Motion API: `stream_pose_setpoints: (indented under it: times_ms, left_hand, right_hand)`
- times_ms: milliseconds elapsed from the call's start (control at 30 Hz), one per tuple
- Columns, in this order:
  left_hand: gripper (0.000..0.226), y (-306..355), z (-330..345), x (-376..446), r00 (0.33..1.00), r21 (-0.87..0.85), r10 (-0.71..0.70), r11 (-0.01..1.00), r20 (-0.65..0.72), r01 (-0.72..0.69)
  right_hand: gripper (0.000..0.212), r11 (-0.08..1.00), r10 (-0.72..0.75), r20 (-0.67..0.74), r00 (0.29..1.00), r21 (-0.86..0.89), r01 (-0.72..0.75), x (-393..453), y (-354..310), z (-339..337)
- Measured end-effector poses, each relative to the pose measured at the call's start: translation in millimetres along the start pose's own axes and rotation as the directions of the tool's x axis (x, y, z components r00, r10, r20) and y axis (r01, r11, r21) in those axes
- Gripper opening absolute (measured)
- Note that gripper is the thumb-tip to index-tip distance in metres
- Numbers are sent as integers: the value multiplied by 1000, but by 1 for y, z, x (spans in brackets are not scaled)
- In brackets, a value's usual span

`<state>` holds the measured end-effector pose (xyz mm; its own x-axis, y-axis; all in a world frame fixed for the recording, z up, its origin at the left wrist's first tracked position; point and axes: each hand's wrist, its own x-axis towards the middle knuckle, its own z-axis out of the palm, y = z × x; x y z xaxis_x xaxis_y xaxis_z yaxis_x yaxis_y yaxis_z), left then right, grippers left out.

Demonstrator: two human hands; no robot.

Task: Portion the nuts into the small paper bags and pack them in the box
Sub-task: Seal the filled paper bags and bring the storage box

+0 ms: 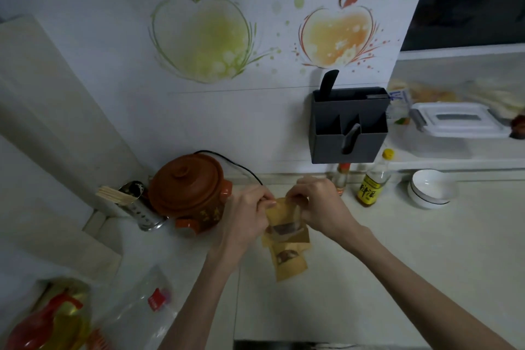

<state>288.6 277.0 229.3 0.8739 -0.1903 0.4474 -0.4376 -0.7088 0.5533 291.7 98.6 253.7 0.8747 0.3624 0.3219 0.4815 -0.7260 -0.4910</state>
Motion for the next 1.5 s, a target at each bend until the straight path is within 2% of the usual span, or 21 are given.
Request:
stream_pose_setpoints:
  times_ms: [200, 400, 533, 733, 900, 967, 1067, 1167, 1300, 1400, 1500]
  left_hand:
    - [13, 5, 6, -1, 997, 24, 34, 999, 66, -36]
    - [10, 4, 26, -9, 982, -42, 73, 997, 174, -67]
    - [11, -4, 40, -24, 979, -107, -2, 994, 203, 25]
    - [11, -25, 56, -45, 969, -170, -153, 967, 195, 187]
    - [8, -47, 73, -68, 888, -228, -399, 865, 226, 447]
    - [9, -60, 79, -82, 839, -241, -508, 804, 197, 543]
    - [15, -78, 90, -107, 728, -280, -662, 676, 177, 682]
    - [22, -93, 105, -129, 679, -243, -689, 634, 255, 734]
    - [24, -103, 125, -141, 627, -180, -716, 603, 307, 777]
    - [27, -104, 135, -143, 640, -148, -683, 635, 352, 758]
    - [31, -92, 151, -136, 718, -48, -573, 768, 396, 639]
  right_hand:
    - [25, 998, 65, -4, 998, -13, -65, -19, 7, 3]
    - [21, 993, 83, 70, 994, -87, -77, -29, 13, 11]
    - [23, 985, 159, 76, 984, -84, -152, -41, 21, 21]
    - [18, 987, 149, 114, 982, -75, -141, -56, 19, 47]
    - [37, 954, 296, 75, 952, 32, -299, -68, 29, 67]
    - [36, 912, 393, 42, 918, 105, -395, -78, 36, 70]
    - [42, 818, 542, 137, 829, 140, -558, -111, 51, 70]
    - [48, 703, 650, 248, 719, 164, -692, -156, 63, 72]
    - [43, 534, 767, 300, 567, 192, -823, -210, 71, 75]
    - [43, 434, 824, 293, 485, 222, -873, -240, 74, 74]
    - [39, 292, 871, 284, 401, 358, -887, -267, 76, 69]
